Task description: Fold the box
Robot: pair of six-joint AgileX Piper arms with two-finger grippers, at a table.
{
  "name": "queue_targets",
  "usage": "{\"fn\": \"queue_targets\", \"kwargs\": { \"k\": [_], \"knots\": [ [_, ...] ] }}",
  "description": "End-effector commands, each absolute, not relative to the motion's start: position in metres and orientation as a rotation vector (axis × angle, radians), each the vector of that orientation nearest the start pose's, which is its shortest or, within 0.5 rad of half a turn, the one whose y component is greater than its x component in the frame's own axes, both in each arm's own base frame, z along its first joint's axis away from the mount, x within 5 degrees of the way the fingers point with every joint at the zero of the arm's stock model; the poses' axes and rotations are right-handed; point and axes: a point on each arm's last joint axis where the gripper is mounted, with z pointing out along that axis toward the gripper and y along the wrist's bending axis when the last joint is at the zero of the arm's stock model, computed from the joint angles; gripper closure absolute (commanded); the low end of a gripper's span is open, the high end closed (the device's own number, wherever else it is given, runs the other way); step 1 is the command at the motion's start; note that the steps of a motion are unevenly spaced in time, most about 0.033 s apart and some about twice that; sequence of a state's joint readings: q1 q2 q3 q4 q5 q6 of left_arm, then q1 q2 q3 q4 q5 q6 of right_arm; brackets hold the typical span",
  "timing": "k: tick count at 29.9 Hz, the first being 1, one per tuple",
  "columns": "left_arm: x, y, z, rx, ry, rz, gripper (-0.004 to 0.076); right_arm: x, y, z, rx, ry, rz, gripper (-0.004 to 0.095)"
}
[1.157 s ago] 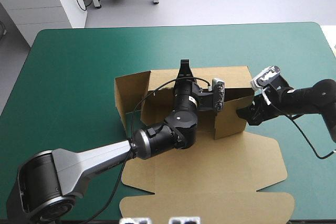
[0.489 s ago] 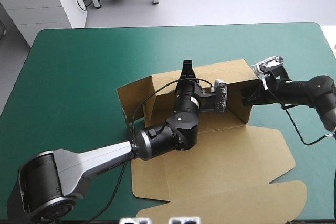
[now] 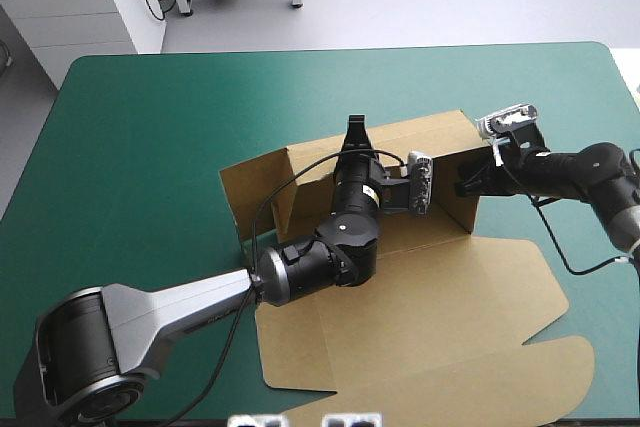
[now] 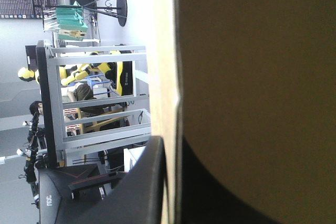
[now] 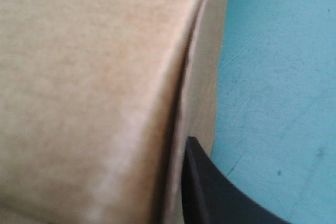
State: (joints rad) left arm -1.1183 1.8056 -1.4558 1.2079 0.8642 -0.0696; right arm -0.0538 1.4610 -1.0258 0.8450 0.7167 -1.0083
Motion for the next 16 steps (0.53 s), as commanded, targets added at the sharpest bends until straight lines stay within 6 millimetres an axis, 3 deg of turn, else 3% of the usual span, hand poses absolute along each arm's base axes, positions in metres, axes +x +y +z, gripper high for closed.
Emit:
{"fn": "queue_targets", "kwargs": {
  "k": [1,11,16],
  "knots": [
    [0.230,-0.331,0.328,1.513,1.382,0.718,0.0667,0.298,0.054,0.290,-0.491,2.301,0.577,0.0904],
    [0.230,-0.332,0.329,1.459,1.409,0.676,0.0374,0.298,0.063,0.286,-0.472,2.345,0.487,0.0904],
    [0.219,-0.337,0.334,1.426,1.395,0.651,0.0354,0.298,0.060,0.284,-0.444,2.374,0.450,0.0904]
  ]
}}
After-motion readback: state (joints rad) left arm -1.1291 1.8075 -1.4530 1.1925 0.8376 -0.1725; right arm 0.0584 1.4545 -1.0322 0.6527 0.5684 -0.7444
